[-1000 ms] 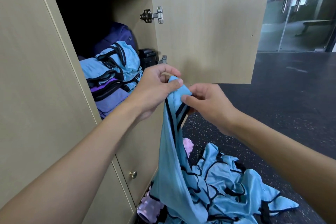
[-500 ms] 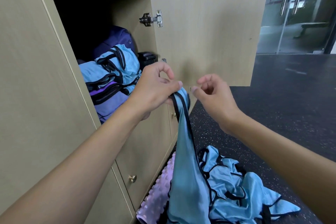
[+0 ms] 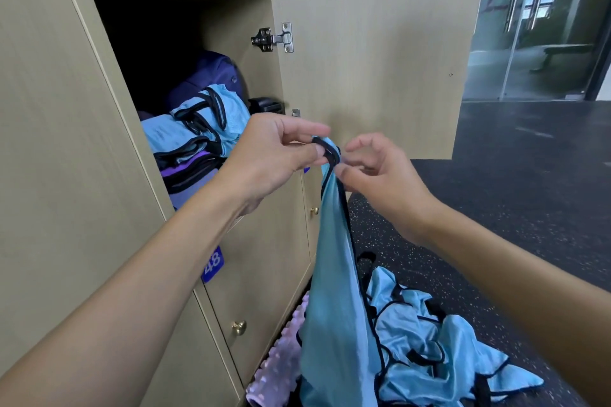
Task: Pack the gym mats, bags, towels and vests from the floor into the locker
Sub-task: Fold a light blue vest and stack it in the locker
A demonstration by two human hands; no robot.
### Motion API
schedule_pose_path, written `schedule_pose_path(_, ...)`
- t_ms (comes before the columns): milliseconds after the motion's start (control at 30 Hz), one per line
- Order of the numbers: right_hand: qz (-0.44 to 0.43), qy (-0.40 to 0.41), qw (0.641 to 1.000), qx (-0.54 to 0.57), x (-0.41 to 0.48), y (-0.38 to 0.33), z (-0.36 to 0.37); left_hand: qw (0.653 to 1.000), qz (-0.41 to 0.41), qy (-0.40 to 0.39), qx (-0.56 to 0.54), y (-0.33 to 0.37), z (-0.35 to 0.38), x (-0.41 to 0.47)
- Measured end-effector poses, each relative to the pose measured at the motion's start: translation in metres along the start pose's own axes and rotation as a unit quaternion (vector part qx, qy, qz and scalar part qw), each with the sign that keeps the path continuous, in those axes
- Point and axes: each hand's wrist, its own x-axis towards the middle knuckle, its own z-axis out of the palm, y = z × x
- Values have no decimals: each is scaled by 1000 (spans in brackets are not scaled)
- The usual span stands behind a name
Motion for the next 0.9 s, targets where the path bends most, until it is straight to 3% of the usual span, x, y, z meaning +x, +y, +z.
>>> schedule_pose_path(100,-1,-28,999,-46,-3,2,3,999,37,9,34,-1,3,-1)
schedule_pose_path(300,-28,11,996,-86,2,-1,-1,980,65,90,164,-6,2,4)
schedule_pose_path(533,-36,28,991,-123,6,5,-1,996,-5,20,89,0,9,3)
schedule_pose_path(667,-47,56,990,-117,7,2,-3,1000,-10,-11,-25,3,7,1)
schedule_pose_path(800,-92,101,991,-3,14,-22,-9,993,74,-48,-76,17,2,1)
schedule_pose_path(900,-127,80,988,27,18,-38,-14,985,145,-21,-88,29,-2,2)
